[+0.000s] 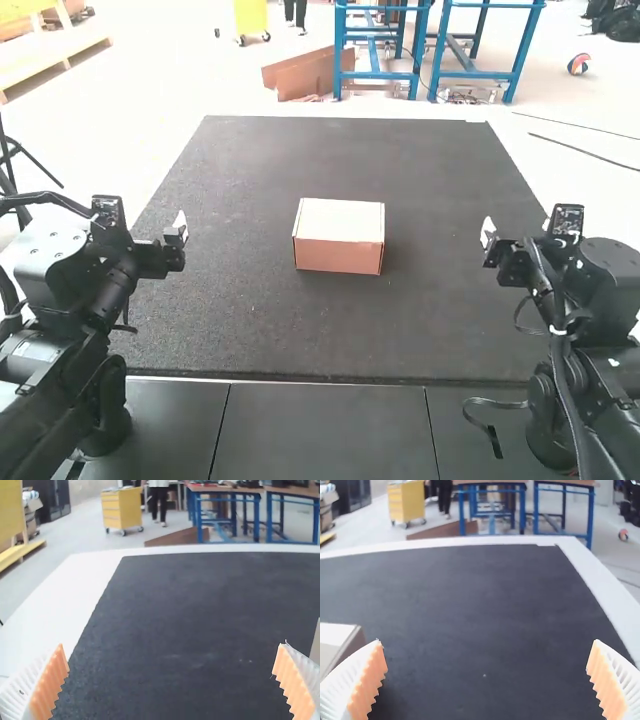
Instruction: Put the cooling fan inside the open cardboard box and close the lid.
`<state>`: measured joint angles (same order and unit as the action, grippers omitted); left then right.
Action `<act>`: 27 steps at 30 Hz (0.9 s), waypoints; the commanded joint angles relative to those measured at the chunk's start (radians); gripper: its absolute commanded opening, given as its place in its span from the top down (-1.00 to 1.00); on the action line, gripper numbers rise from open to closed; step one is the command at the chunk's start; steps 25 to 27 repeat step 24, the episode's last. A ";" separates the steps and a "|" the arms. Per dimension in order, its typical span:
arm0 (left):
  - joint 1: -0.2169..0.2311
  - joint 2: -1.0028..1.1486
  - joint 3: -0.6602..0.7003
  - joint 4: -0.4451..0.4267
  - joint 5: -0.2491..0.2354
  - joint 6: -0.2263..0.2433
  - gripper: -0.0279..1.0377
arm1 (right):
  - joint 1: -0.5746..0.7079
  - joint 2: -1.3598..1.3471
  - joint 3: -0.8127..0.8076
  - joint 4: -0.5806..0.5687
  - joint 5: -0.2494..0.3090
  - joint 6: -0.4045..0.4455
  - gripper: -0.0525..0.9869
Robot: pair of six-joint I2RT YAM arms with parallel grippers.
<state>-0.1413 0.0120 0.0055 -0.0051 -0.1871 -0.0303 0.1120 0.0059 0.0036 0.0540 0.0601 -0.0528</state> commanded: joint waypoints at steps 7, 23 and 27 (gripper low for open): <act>0.005 -0.014 -0.007 0.005 0.015 0.024 -0.86 | -0.095 -0.006 -0.004 -0.048 -0.009 0.031 -0.87; 0.005 -0.012 -0.007 0.005 0.015 0.021 -0.87 | -0.098 -0.006 -0.004 -0.043 -0.011 0.031 -0.87; 0.005 -0.012 -0.007 0.005 0.015 0.021 -0.87 | -0.098 -0.006 -0.005 -0.043 -0.013 0.031 -0.87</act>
